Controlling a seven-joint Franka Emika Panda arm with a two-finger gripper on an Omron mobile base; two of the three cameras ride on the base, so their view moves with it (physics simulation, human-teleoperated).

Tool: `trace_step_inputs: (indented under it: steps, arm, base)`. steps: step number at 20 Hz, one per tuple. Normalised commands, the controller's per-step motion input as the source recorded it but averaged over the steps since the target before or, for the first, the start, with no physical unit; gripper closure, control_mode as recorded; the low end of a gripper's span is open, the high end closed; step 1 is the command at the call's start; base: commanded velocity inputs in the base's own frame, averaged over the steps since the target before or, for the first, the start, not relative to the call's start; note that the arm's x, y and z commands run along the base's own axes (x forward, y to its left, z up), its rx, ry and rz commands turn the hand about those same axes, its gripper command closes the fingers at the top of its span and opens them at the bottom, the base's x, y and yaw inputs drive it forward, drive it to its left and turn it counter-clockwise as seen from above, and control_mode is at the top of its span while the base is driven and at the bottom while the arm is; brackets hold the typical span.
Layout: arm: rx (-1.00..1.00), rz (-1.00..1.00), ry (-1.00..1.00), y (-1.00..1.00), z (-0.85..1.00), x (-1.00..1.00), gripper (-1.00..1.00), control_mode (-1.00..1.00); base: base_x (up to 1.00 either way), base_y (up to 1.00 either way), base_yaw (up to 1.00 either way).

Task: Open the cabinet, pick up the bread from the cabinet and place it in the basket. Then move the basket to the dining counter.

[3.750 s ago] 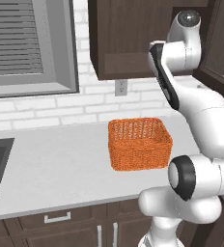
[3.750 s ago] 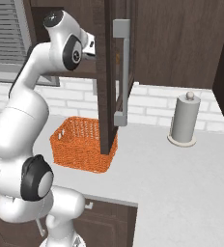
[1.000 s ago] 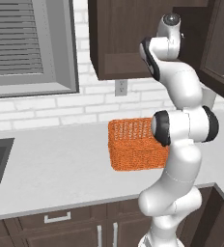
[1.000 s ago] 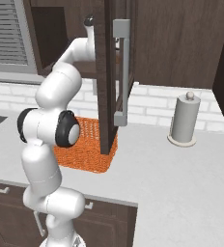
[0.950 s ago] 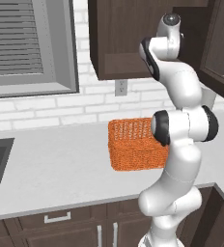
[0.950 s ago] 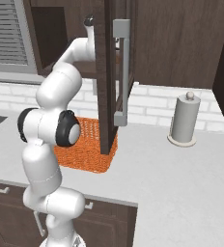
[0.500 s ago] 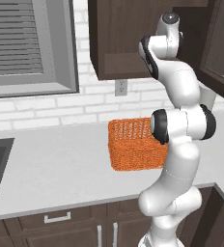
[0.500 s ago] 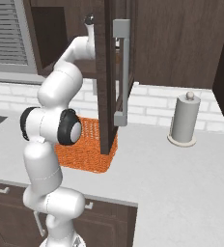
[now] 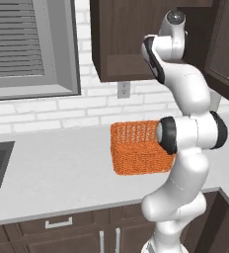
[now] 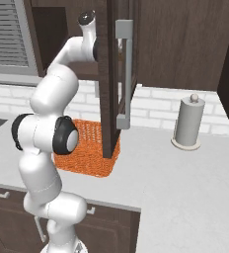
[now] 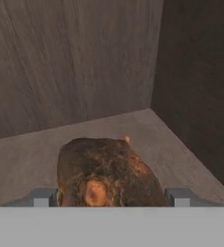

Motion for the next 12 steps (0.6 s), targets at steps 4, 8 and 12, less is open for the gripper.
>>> trace_step_inputs:
  steps: [4, 8, 12]
  arm:
    - [-0.01, 0.00, -0.20, 0.29, -0.11, -0.69, 1.00, -1.00]
    - [0.00, -0.03, -0.05, 0.28, 0.29, -0.98, 1.00, -1.00]
    - [0.03, -0.13, 0.05, 0.27, 0.76, -1.00, 1.00, -1.00]
  base:
    - [0.00, 0.00, 0.00]
    - [0.00, 0.00, 0.00]
    - [0.00, 0.00, 0.00]
